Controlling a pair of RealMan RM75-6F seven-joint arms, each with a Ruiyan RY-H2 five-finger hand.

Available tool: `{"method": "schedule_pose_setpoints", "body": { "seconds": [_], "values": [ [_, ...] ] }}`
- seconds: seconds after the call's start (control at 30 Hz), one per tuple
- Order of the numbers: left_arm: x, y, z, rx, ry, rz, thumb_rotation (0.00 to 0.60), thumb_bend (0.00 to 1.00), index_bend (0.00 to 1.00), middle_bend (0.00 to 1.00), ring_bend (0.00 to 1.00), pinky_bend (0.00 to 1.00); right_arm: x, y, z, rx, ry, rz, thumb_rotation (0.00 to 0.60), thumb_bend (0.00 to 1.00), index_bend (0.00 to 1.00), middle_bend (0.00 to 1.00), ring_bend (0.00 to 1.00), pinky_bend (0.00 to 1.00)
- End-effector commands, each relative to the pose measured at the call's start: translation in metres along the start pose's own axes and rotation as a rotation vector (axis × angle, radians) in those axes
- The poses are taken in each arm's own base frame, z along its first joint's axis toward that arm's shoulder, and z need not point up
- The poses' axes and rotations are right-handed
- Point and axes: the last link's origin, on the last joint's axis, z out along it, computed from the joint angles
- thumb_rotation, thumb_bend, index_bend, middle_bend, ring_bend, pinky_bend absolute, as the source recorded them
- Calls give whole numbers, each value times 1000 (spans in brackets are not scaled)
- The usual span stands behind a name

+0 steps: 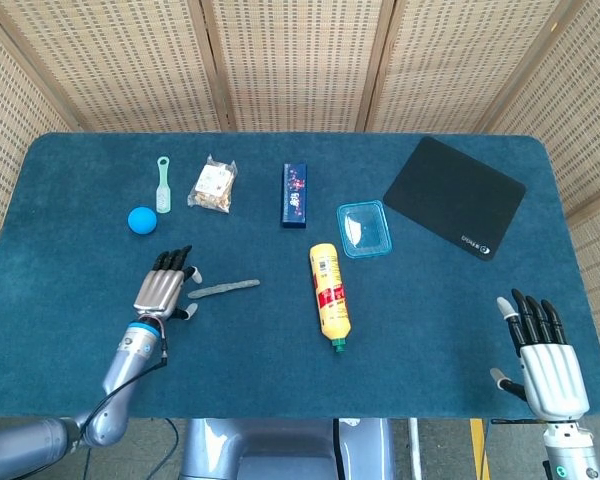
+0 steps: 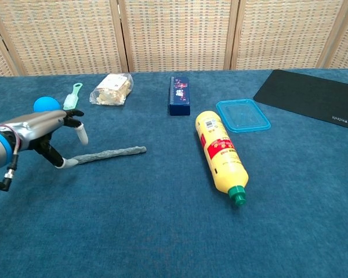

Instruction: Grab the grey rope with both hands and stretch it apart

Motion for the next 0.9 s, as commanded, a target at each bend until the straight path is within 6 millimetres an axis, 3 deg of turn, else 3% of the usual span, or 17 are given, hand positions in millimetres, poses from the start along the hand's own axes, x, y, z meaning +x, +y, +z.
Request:
{"method": "schedule_pose_setpoints", "body": {
  "seconds": [0.03, 0.17, 0.9],
  "values": [
    [-5, 5, 3, 5, -2, 3, 600, 361, 414, 0, 0, 0, 0, 0, 0, 0, -2, 1, 600, 0, 0, 0, 0, 0],
    [-11, 7, 4, 21, -8, 5, 600, 404, 422, 0, 0, 0, 0, 1, 0, -2, -2, 2, 600, 0, 0, 0, 0, 0],
    [-18, 11, 16, 64, 12, -23, 600, 403, 456, 0, 0, 0, 0, 4, 1, -7, -6, 14, 600, 0, 1, 0, 0, 0]
  ]
}}
